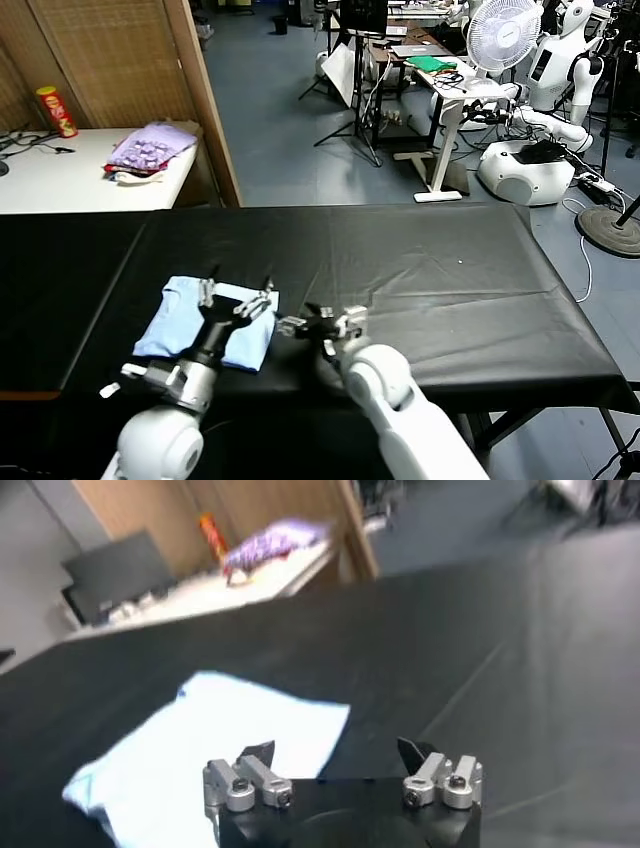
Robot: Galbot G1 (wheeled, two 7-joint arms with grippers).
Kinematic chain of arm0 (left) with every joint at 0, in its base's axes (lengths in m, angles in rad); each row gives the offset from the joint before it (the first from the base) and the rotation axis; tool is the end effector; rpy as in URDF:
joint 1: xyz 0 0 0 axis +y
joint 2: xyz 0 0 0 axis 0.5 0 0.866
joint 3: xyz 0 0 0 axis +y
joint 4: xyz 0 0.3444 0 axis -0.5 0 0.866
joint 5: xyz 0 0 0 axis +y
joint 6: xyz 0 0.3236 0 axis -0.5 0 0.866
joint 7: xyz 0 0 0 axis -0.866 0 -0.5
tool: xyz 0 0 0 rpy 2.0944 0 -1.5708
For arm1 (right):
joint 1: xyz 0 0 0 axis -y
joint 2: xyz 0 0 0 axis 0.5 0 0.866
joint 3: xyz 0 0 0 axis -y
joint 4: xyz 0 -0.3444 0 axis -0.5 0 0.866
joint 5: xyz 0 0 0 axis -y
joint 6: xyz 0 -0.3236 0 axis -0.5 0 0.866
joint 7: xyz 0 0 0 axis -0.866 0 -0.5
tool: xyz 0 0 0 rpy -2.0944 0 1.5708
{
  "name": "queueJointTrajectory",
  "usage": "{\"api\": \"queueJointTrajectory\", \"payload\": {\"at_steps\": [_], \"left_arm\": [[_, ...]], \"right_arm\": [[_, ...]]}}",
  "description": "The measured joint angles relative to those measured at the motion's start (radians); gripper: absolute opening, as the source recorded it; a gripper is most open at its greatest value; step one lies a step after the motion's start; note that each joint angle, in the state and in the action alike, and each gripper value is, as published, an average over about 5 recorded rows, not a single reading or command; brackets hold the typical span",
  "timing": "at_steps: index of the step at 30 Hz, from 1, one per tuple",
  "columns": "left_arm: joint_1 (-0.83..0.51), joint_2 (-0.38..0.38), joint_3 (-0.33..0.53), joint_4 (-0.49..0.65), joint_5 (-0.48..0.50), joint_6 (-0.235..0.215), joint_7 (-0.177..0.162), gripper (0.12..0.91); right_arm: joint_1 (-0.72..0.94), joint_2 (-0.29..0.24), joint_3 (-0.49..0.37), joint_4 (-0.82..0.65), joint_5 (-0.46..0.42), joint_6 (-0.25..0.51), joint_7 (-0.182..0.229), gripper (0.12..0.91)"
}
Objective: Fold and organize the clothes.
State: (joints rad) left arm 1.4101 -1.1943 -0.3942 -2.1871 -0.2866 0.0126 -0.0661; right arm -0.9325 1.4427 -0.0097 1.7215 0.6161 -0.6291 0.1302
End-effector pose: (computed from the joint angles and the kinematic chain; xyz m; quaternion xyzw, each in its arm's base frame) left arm 0.1884 0.0262 -0.2415 0.1258 0.9885 -0.0073 0.0838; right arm 0.3097 0.1235 -0.2806 0.2854 -0.9115 -0.1185 0.2715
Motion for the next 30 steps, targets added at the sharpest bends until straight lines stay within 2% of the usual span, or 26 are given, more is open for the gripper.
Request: {"api": "queueJointTrajectory", "payload": {"at_steps": [2,4,9,13,15,17,22,27,30], "left_arm": [[0.019,-0.006,-0.022,-0.012,0.005,-0.007,-0.003,0.798],[0.039,-0.012,-0.042,-0.023,0.007,-0.011,-0.006,0.798],[0.08,-0.019,-0.084,-0.047,0.006,-0.017,-0.012,0.798],[0.108,-0.022,-0.107,-0.059,0.013,-0.026,-0.014,0.798],[0.122,-0.024,-0.115,-0.06,0.023,-0.033,-0.015,0.798],[0.135,-0.025,-0.121,-0.058,0.034,-0.044,-0.018,0.798],[0.162,-0.026,-0.124,-0.038,0.052,-0.062,-0.046,0.798],[0.184,-0.024,-0.125,-0.01,0.049,-0.052,-0.073,0.798],[0.193,-0.023,-0.127,0.01,0.047,-0.054,-0.087,0.798]], "right_arm": [[0.018,0.022,-0.018,-0.039,0.01,-0.001,0.009,0.779],[0.028,0.04,-0.03,-0.069,0.008,0.004,0.012,0.719],[0.039,0.057,-0.04,-0.109,-0.036,0.033,-0.002,0.447],[0.043,0.052,-0.042,-0.125,-0.109,0.069,-0.041,0.246],[0.042,0.044,-0.041,-0.128,-0.172,0.097,-0.068,0.17],[0.04,0.031,-0.036,-0.126,-0.249,0.128,-0.093,0.127],[0.028,-0.029,-0.008,-0.104,-0.435,0.208,-0.144,0.122],[0.0,-0.118,0.031,-0.065,-0.548,0.298,-0.195,0.14],[-0.028,-0.181,0.057,-0.031,-0.59,0.368,-0.207,0.246]]}}
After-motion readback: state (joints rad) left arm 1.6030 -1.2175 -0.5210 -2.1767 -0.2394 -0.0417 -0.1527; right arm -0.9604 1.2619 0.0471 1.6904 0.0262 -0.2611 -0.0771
